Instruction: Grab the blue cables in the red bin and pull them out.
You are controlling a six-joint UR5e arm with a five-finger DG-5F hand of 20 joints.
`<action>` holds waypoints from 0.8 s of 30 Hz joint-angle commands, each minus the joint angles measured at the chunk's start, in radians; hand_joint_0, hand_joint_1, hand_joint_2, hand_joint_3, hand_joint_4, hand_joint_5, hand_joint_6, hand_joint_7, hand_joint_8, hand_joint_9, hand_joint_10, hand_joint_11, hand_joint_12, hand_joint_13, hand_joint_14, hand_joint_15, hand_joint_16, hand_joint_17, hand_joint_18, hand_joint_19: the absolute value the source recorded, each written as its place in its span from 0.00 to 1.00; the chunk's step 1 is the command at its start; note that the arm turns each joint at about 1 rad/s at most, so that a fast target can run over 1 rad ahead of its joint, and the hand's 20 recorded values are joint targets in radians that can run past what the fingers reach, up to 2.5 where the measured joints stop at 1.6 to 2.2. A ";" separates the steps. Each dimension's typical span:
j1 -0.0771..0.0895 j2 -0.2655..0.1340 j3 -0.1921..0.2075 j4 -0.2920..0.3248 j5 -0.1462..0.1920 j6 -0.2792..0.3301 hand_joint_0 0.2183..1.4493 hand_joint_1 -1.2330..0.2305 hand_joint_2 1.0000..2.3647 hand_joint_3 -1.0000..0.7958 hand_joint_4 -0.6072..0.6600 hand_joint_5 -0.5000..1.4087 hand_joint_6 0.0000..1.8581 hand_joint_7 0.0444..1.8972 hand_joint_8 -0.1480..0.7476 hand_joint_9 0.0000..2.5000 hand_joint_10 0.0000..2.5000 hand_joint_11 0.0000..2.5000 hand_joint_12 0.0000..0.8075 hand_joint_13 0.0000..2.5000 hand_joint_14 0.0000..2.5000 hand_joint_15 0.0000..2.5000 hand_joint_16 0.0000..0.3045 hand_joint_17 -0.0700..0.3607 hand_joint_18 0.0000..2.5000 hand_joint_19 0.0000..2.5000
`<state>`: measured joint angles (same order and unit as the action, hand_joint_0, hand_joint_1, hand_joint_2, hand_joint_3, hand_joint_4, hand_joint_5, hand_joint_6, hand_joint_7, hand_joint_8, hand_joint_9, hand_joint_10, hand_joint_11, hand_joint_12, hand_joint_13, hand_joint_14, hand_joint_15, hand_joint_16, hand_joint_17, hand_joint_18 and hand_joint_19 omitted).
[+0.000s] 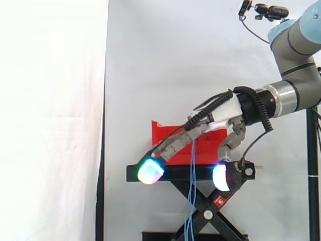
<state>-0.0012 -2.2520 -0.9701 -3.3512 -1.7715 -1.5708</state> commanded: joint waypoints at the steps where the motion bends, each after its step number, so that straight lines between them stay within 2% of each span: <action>1: -0.008 0.000 0.031 -0.106 0.000 -0.047 0.45 0.30 0.00 0.00 0.64 0.45 0.00 0.10 0.42 0.14 0.00 0.06 0.41 0.05 0.00 0.09 0.16 0.41 0.03 0.20; 4: -0.008 -0.001 0.048 -0.140 0.003 -0.061 0.45 0.30 0.00 0.00 0.64 0.45 0.00 0.10 0.42 0.14 0.00 0.06 0.41 0.05 0.00 0.09 0.16 0.42 0.03 0.20; 5: -0.010 -0.001 0.065 -0.154 0.006 -0.071 0.45 0.30 0.00 0.00 0.64 0.45 0.00 0.10 0.42 0.15 0.00 0.06 0.41 0.05 0.00 0.09 0.16 0.42 0.03 0.20; 8: -0.011 -0.001 0.077 -0.155 0.012 -0.091 0.45 0.30 0.00 0.00 0.64 0.45 0.00 0.10 0.42 0.15 0.00 0.07 0.41 0.05 0.00 0.09 0.16 0.42 0.03 0.20; 17: -0.014 -0.001 0.079 -0.155 0.029 -0.157 0.45 0.30 0.00 0.00 0.64 0.45 0.00 0.10 0.42 0.15 0.00 0.07 0.41 0.06 0.00 0.09 0.16 0.42 0.04 0.20; 20: -0.017 -0.001 0.080 -0.152 0.047 -0.211 0.45 0.30 0.00 0.00 0.64 0.45 0.00 0.10 0.42 0.15 0.00 0.08 0.41 0.06 0.00 0.09 0.16 0.41 0.04 0.21; 22: -0.023 -0.001 0.076 -0.129 0.055 -0.277 0.45 0.30 0.00 0.00 0.64 0.45 0.00 0.10 0.42 0.16 0.00 0.07 0.42 0.07 0.00 0.10 0.16 0.41 0.04 0.21; 24: -0.028 -0.001 0.068 -0.105 0.066 -0.314 0.45 0.30 0.00 0.00 0.64 0.45 0.00 0.10 0.42 0.16 0.00 0.08 0.42 0.07 0.00 0.10 0.16 0.41 0.05 0.21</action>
<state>-0.0226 -2.2534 -0.8938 -3.4870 -1.7203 -1.8157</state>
